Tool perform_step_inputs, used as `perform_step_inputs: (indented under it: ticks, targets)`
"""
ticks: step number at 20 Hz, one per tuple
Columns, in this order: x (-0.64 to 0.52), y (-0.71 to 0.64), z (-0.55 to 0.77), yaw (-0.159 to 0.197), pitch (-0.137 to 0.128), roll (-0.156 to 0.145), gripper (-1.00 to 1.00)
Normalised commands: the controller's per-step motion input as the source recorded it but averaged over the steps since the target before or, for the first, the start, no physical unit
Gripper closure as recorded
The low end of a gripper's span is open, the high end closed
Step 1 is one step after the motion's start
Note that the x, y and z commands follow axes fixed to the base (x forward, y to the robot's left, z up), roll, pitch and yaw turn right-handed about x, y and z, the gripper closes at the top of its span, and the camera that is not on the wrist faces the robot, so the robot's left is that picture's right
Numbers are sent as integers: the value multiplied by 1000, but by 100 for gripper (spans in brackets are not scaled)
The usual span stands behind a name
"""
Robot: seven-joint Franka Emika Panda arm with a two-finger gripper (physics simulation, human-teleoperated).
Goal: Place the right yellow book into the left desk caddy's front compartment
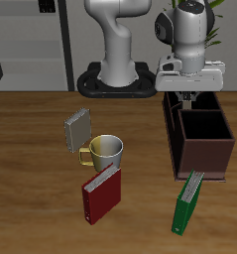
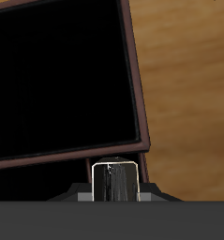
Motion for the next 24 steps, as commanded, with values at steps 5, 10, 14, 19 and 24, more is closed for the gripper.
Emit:
perform_step_inputs:
  ticks: [5,10,14,19,24]
  targets:
    - [-31,8,-172,18,26,13,100]
    - [-54,75,10,3,-4,24,100]
    - [52,15,-36,-18,28,-12,100]
    - [47,-23,-37,-12,17,-9,-100]
    - [37,-21,-26,0,11,-1,-100]
